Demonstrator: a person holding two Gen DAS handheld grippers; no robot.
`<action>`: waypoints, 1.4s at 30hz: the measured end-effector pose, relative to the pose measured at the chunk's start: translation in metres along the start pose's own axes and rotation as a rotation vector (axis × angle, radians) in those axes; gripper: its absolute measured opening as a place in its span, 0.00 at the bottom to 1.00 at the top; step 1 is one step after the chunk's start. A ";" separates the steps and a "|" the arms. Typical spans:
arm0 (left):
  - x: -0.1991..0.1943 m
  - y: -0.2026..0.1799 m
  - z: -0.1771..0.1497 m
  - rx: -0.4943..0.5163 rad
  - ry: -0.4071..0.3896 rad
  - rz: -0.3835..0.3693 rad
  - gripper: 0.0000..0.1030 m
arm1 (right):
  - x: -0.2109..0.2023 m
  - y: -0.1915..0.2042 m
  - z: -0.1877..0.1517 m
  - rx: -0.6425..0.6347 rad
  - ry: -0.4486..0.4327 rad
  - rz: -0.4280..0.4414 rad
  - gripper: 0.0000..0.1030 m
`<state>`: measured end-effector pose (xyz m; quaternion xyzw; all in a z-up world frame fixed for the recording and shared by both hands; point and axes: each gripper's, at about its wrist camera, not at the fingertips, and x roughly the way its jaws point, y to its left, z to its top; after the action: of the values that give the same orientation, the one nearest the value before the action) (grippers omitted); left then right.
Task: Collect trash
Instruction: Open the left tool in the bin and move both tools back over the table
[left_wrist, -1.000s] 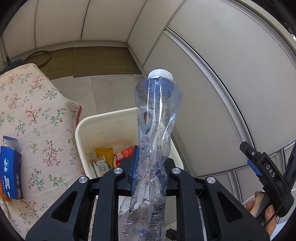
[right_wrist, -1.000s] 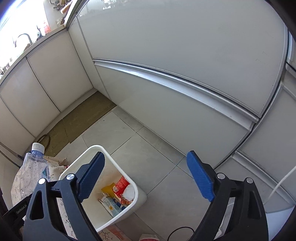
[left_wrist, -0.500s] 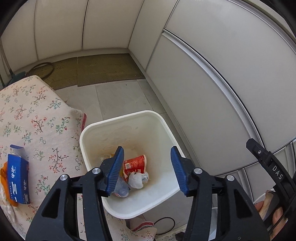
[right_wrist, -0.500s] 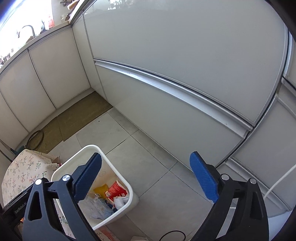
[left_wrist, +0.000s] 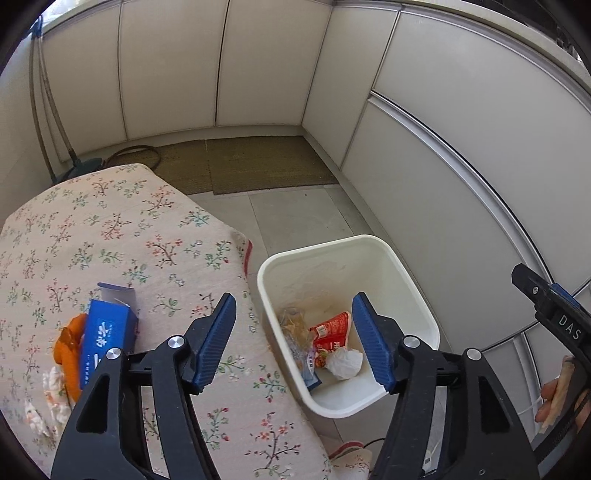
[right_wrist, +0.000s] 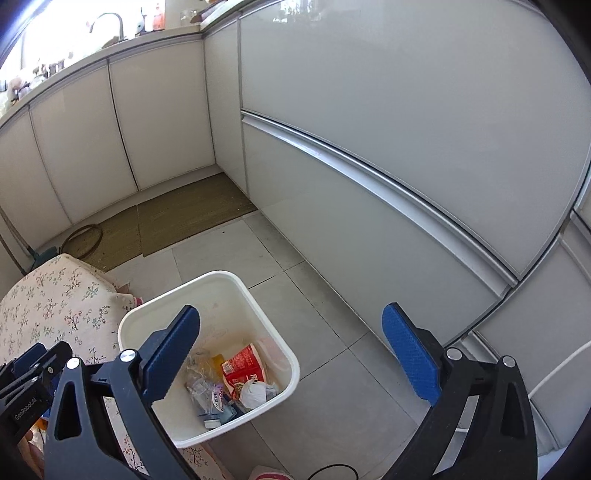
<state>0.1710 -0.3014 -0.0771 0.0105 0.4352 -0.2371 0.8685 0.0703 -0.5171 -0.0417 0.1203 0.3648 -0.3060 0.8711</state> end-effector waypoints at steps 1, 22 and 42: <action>-0.003 0.006 -0.001 -0.004 -0.005 0.003 0.62 | -0.002 0.004 -0.001 -0.009 -0.005 0.003 0.93; -0.048 0.105 -0.023 -0.114 -0.023 0.103 0.63 | -0.048 0.117 -0.037 -0.158 -0.094 0.148 0.93; -0.107 0.206 -0.076 -0.259 0.003 0.272 0.63 | -0.078 0.233 -0.089 -0.397 -0.033 0.344 0.93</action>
<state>0.1465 -0.0588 -0.0815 -0.0424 0.4580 -0.0595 0.8859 0.1225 -0.2611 -0.0528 0.0024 0.3778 -0.0780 0.9226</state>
